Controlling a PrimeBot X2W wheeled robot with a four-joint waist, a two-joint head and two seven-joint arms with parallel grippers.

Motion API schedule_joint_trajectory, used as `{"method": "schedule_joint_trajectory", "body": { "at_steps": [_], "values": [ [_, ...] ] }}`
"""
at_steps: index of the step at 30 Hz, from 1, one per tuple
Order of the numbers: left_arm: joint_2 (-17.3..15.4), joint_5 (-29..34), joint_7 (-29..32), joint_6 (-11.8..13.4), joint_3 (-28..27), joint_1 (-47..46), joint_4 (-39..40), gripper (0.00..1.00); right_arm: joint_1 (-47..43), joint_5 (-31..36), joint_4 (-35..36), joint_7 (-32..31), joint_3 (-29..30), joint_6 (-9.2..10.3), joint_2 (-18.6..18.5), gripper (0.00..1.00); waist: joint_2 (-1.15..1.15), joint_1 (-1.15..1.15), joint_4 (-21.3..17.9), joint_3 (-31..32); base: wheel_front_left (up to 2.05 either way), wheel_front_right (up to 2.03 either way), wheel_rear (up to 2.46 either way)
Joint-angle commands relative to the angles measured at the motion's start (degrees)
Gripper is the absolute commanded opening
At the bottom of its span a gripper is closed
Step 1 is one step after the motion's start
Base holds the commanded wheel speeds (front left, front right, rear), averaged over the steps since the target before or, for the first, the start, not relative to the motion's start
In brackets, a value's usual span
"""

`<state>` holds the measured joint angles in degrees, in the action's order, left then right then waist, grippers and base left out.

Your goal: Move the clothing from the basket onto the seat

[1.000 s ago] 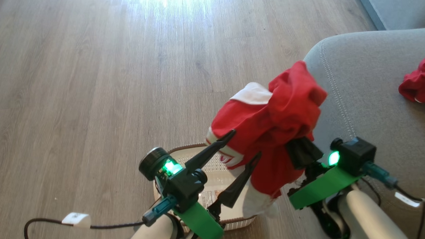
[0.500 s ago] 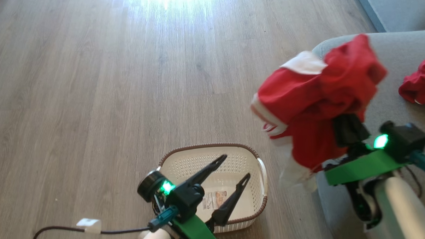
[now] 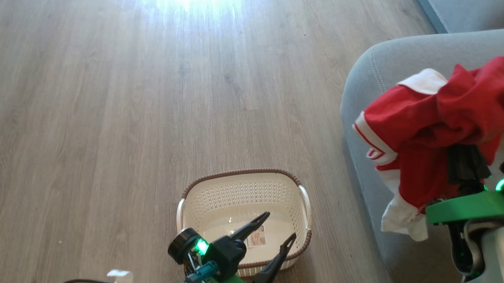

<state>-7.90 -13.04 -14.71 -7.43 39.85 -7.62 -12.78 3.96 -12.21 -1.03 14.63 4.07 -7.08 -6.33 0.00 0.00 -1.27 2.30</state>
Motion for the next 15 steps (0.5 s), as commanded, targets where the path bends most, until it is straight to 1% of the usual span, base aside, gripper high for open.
{"method": "schedule_joint_trajectory", "body": {
  "at_steps": [1,11,15],
  "values": [
    [-0.09,-0.23,-0.29,-0.06,-2.19,-1.54,1.30,1.00,1.26,0.38,2.35,0.37,-0.46,-0.41,0.21,0.00,0.00,0.00,-0.27,-0.13,0.00,0.00,0.00],
    [0.42,-1.08,-0.29,-0.06,-3.45,-0.79,0.43,1.00,0.05,1.61,1.88,0.37,2.40,-0.41,0.94,0.00,0.00,0.00,-1.04,-0.51,0.00,0.00,0.00],
    [0.48,-1.12,-0.29,-0.06,-3.40,-0.61,0.42,1.00,0.01,1.43,1.78,0.37,2.67,-0.41,1.29,0.00,0.00,0.00,-1.07,-0.49,0.00,0.00,0.00]
  ]
}}
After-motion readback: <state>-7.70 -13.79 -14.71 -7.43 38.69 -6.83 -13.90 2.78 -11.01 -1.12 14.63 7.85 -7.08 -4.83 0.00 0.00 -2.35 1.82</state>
